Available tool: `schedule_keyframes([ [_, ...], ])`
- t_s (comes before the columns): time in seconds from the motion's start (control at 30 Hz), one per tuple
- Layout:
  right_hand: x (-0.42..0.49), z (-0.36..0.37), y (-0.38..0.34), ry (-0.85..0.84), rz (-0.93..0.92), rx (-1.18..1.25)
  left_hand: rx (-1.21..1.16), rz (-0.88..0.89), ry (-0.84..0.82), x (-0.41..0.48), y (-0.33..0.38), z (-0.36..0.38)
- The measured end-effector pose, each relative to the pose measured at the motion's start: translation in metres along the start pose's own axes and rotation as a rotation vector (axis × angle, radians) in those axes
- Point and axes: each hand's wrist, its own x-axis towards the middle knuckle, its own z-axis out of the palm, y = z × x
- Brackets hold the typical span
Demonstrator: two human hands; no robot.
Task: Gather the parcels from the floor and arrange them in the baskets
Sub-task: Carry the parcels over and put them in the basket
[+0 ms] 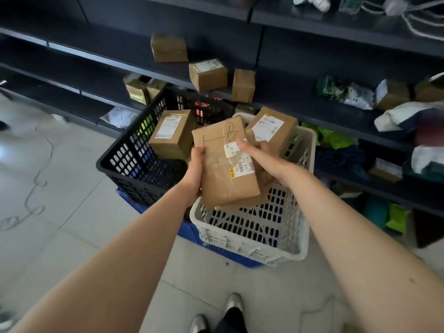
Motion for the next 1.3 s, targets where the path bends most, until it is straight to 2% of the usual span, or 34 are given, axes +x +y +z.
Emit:
schedule_keyframes([
  [0.27,-0.009,0.004,0.009,-0.132,0.087,-0.036,0.045,-0.131,-0.039,-0.015,-0.018,-0.018],
  [0.43,0.004,0.000,0.021,-0.078,0.065,-0.007,0.036,-0.135,-0.046,-0.012,-0.021,-0.004],
  [0.67,0.012,-0.001,0.048,-0.097,0.085,0.055,-0.024,-0.200,-0.037,-0.002,-0.057,0.022],
  [0.8,0.026,0.004,0.064,0.029,0.087,0.111,0.032,-0.101,-0.013,0.007,-0.050,0.042],
  [0.9,0.029,0.004,0.067,0.037,0.076,0.101,0.075,-0.082,0.081,0.014,-0.034,0.051],
  [1.0,0.028,0.002,0.067,0.053,0.082,0.066,0.228,-0.085,0.149,0.024,-0.036,0.057],
  [1.13,0.036,0.006,0.083,0.114,0.100,0.051,0.388,-0.103,0.108,0.031,-0.057,0.063],
  [1.3,0.056,0.016,0.113,0.265,0.088,0.166,0.487,-0.025,0.095,0.046,-0.076,0.065],
])
